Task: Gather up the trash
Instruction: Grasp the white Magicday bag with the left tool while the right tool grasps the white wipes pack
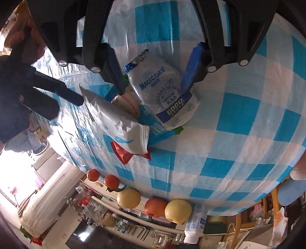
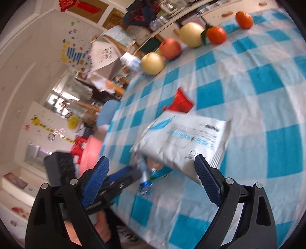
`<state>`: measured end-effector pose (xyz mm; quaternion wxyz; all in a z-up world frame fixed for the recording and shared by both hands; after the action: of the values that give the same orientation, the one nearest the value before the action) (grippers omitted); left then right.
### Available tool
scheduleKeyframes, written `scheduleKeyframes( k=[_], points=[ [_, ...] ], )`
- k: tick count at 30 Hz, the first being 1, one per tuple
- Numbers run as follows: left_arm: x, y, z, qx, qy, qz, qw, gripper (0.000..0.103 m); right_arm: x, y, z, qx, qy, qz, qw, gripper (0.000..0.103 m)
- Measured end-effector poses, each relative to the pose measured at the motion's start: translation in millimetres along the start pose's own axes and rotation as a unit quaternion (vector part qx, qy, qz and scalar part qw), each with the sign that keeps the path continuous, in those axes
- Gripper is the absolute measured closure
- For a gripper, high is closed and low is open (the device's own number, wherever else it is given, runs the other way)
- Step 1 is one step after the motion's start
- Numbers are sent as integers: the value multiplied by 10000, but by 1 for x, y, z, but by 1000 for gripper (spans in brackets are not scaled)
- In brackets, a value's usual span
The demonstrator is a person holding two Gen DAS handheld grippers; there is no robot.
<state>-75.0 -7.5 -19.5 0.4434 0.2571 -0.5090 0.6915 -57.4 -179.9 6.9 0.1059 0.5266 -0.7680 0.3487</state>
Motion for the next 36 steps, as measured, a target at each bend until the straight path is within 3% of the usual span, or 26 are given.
scheduleKeyframes(
  k=[4, 6, 9, 13, 19, 20, 26, 31, 36],
  points=[
    [-8, 2, -4, -141, -401, -57, 9991, 35, 0, 10, -14, -45, -670, -275, 9974, 12],
    [-11, 1, -10, -38, -489, -60, 9988, 32, 5, 9, -23, 220, -613, -226, 9976, 12],
    [-12, -3, -14, 29, -519, -48, 9986, 32, 13, 2, -27, 743, -32, 26, 9972, 12],
    [-15, -8, -17, -101, -620, 7, 9980, 32, 8, -8, -15, 1477, 1136, 253, 9822, 12],
    [-11, -14, -41, -4, -730, 34, 9973, 44, -14, -9, 1, 2186, 1929, 93, 9565, 12],
    [-10, -16, -45, 12, -713, 40, 9974, 44, -17, -11, 7, 2129, 1960, 74, 9572, 12],
    [-8, -19, -56, -161, -796, 101, 9966, 45, -34, -11, 19, 1721, 1747, -238, 9692, 11],
    [-7, -23, -65, -428, -933, 129, 9946, 45, -37, 9, -12, 1671, 794, -465, 9816, 11],
    [-5, -28, -78, -441, -1060, 174, 9932, 45, -34, 15, -42, 1940, 65, -524, 9796, 11]
  ],
)
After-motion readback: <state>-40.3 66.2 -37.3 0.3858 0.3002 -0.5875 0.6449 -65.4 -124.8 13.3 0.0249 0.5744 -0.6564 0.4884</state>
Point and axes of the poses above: each gripper's, at about its wrist camera, not at the fingertips, and x roughly against the way its jaws point, z to its right, y to its underside, the point moved 7 cm from there along -x, roughly the way its jaws point, and after that the axes turned 2 degrees about x, right-handed, at the moved point
